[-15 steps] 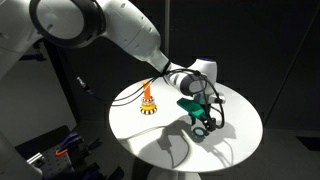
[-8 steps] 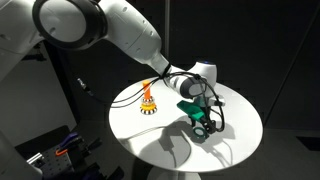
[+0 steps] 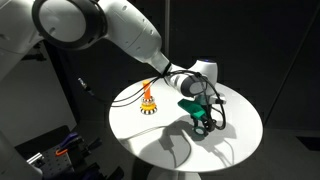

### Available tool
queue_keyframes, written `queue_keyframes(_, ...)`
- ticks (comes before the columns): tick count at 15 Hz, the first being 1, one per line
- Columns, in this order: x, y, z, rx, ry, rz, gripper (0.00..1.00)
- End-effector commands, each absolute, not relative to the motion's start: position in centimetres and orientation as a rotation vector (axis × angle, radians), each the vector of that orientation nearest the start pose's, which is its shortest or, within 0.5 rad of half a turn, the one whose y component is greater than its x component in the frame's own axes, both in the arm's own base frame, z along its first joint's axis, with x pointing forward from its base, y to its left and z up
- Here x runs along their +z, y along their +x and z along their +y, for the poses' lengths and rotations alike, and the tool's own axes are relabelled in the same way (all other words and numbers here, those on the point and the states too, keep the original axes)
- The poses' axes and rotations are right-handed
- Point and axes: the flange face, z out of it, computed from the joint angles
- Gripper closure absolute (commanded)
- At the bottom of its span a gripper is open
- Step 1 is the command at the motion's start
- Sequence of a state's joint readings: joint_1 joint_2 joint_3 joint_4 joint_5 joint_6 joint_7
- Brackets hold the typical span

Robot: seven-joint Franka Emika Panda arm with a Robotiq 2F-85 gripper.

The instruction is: Place the dark green ring on the stack

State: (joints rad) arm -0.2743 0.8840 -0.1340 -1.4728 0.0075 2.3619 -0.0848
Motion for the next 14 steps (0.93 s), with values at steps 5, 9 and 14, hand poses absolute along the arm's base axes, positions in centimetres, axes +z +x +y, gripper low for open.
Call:
queue_keyframes(5,19.5,66.6,-25.9,-0.006,-3.201,0.49,0.55)
queue_keyframes(9,23.4,66.8,-24.2,-0.041,-3.203,0.474,0.55)
queue_keyframes(14,28.4,65.9,-21.0,-0.047,-3.192,0.407,0.55)
